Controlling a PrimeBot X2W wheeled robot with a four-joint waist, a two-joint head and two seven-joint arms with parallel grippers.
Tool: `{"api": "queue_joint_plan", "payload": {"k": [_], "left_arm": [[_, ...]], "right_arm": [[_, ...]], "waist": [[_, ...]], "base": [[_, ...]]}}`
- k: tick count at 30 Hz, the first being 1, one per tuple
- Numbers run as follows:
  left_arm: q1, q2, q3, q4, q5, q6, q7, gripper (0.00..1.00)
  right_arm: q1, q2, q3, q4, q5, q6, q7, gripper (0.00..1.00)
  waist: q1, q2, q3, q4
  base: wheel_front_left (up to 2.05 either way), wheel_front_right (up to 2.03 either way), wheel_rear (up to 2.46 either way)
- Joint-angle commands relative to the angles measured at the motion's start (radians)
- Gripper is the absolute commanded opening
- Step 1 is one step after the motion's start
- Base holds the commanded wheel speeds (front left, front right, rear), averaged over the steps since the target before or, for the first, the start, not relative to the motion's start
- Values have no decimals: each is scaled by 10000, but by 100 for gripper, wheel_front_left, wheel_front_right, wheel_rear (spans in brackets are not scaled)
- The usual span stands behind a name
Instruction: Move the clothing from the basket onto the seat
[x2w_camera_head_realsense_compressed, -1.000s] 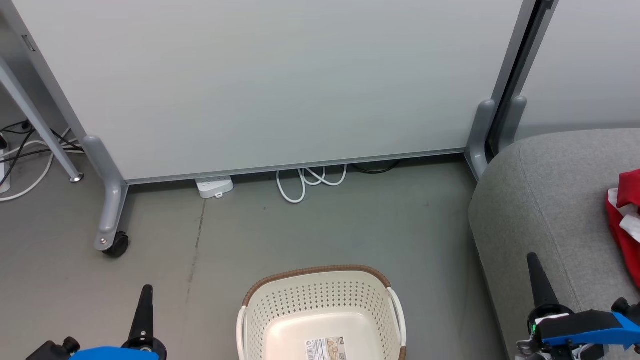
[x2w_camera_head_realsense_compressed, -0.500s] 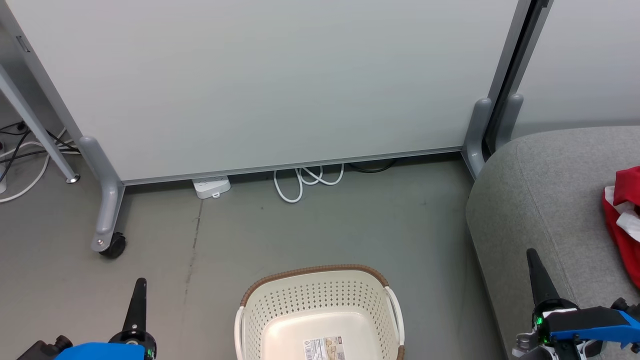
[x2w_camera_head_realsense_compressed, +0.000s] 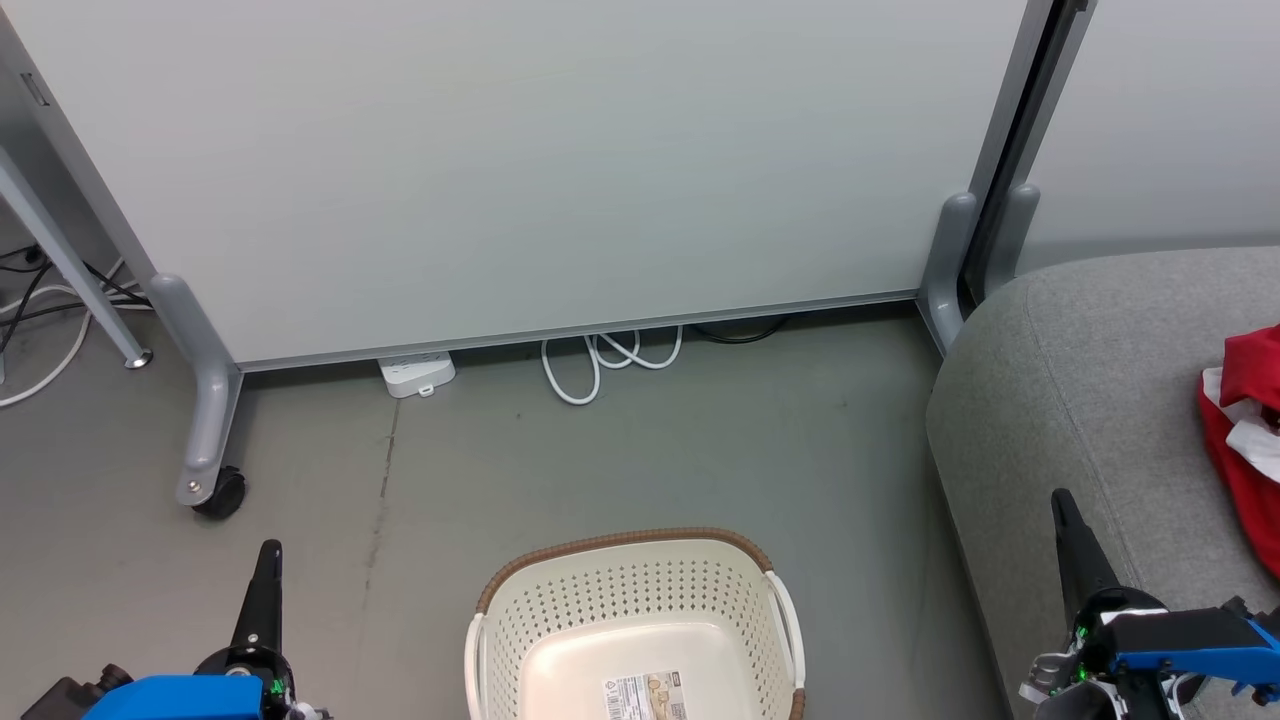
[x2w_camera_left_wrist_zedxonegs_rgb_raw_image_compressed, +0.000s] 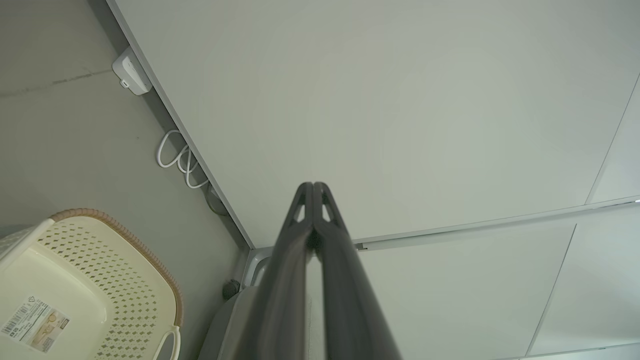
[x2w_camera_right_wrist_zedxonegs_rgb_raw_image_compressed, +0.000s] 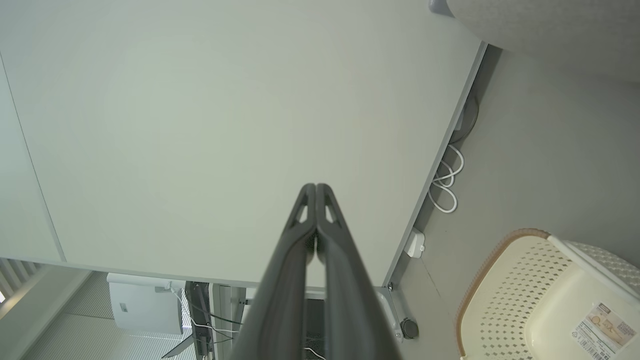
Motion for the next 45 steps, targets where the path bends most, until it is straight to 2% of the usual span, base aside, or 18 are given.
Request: {"api": "queue_joint_plan", "payload": {"k": [1,30,45], "left_arm": [[-188,33,106,-107,-241,-48,79,0],[-350,-4,450,-301,-2064,-62,601,0],[-345,-6,442,-294,-2023,-62,604,0]], "right_arm": [[-211,-46,16,5,312,1,47,0],[-437,-54,29,206,2511,0,282,0],[-430,-52,29,201,2460,0,275,0]], "waist": [[1,0,3,-12],[1,0,46,-163],[1,0,46,-163]], "base": [[0,0,0],[0,0,0],[0,0,0]]}}
